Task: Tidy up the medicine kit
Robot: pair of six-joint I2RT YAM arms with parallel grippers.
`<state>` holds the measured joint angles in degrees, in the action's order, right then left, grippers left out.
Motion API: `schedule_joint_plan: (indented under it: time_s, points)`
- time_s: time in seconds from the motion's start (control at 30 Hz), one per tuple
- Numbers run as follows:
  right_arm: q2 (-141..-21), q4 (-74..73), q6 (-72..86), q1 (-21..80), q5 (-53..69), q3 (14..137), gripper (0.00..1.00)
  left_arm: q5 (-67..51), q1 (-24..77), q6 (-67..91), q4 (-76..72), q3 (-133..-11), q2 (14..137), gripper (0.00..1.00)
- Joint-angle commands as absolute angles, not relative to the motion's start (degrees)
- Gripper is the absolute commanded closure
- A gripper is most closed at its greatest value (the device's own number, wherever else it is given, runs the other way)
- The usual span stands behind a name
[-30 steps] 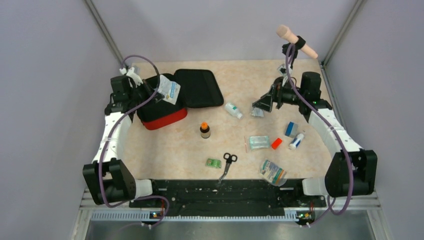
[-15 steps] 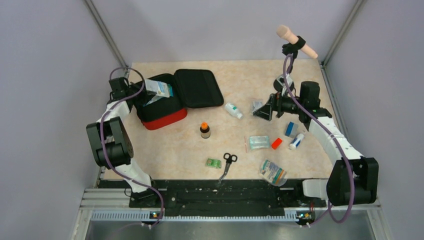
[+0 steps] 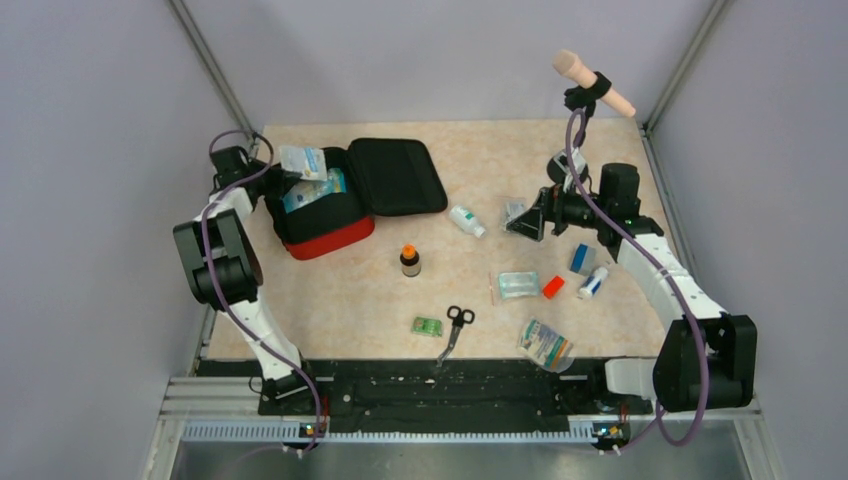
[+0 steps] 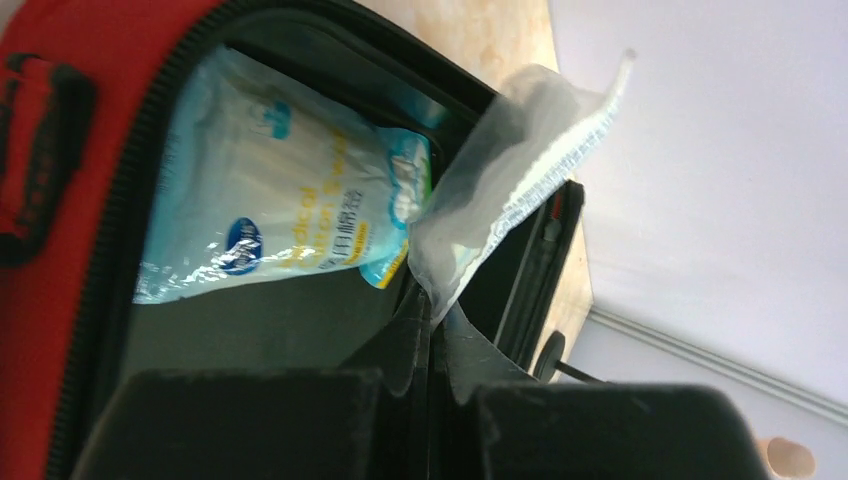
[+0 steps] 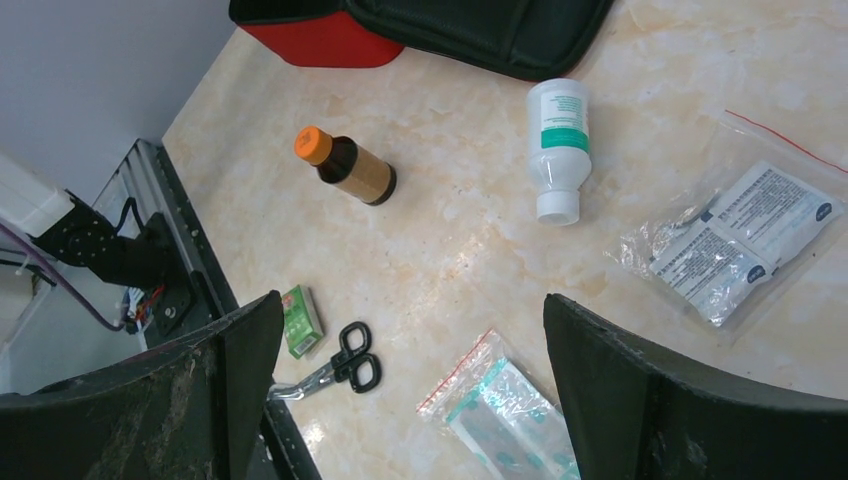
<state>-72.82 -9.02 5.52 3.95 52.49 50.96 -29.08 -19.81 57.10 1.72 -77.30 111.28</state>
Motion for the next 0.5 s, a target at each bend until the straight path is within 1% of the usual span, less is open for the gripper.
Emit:
schedule_joint_plan:
  time_s: [0.0, 0.07, 0.2, 0.33, 0.47]
  points:
    - [-71.46, -7.61, 4.31, 3.84, 51.61, 50.84, 0.01, -29.46, -20.44, 58.29, 2.87, -79.57, 113.48, 1.0]
    - [-71.37, -7.64, 4.16, 3.82, 51.67, 50.72, 0.01, -29.81, -20.32, 58.72, 2.66, -79.24, 113.66, 0.99]
    - [-71.2, -7.65, 4.21, 3.8, 51.84, 50.66, 0.01, -30.3, -20.32, 58.74, 2.14, -77.4, 112.4, 1.0]
    - [-71.36, -7.32, 4.19, 3.84, 52.01, 50.42, 0.01, -28.2, -20.55, 58.52, 3.25, -74.48, 110.68, 1.0]
    - [-71.74, -7.12, 4.26, 3.8, 52.63, 50.44, 0.01, -26.79, -20.83, 63.52, 2.84, -69.4, 109.63, 1.0]
